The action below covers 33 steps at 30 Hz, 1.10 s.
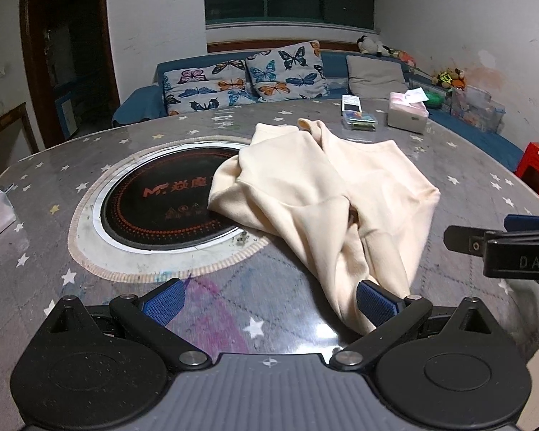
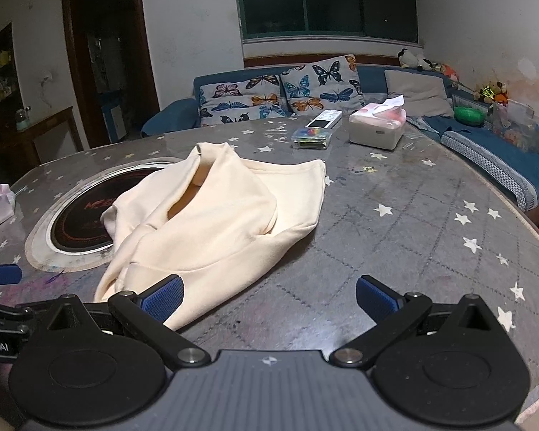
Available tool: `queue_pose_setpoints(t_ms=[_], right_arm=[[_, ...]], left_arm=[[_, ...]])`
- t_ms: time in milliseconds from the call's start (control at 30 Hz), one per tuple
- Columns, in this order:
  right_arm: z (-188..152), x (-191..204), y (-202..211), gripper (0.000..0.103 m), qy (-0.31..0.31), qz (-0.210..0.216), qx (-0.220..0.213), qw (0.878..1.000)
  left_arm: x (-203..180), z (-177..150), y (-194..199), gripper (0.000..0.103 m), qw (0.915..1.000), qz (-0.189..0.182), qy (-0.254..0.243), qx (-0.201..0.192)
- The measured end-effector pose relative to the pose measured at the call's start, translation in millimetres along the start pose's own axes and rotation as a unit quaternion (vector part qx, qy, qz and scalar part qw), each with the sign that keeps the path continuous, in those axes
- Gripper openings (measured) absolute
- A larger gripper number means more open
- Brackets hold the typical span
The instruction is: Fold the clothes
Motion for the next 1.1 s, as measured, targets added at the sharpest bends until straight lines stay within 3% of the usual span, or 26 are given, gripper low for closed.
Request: queue_pose_setpoints(t_ms=[1100], right_arm=[[-10, 19, 16, 0.103, 0.016, 0.022, -0.004, 1.000]], left_arm=[[-14, -21, 18, 0.103, 0.9989, -0.013, -0.045, 0.000]])
Point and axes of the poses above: each gripper's, at about its wrist camera, not at the fingertips, and y roughly against the way its jaws point, x to its left, z to its top, the point moved 3 cm from there along -y, roughly the way its jaws point, and after that the axes turned 9 degrees about z, right-handed, at the moved point
